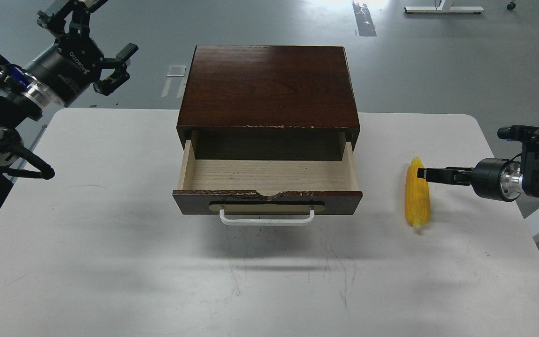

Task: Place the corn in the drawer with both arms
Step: 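Move the right gripper down to the yellow corn cob, then grasp the corn cob with the right gripper and lift it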

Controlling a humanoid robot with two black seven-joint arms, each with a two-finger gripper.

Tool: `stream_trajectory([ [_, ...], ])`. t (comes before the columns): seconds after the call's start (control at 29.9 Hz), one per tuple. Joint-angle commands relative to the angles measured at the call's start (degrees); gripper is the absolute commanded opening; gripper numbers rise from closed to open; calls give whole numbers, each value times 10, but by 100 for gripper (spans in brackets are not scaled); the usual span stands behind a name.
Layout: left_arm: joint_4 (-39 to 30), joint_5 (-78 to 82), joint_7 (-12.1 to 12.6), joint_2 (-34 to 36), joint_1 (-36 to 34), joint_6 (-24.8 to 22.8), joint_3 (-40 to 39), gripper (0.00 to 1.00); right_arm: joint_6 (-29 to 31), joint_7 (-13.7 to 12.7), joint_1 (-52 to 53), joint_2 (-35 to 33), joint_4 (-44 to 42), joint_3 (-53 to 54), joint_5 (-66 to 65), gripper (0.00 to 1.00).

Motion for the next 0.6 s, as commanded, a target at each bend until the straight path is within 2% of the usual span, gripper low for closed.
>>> stream_trajectory([
  [0.0,0,0,0,0,3,0,-2,99,0,0,-4,3,-1,-10,0,100],
  [0.57,0,0,0,2,10,0,-13,99,-15,1,-5,70,-41,-43,1,100],
])
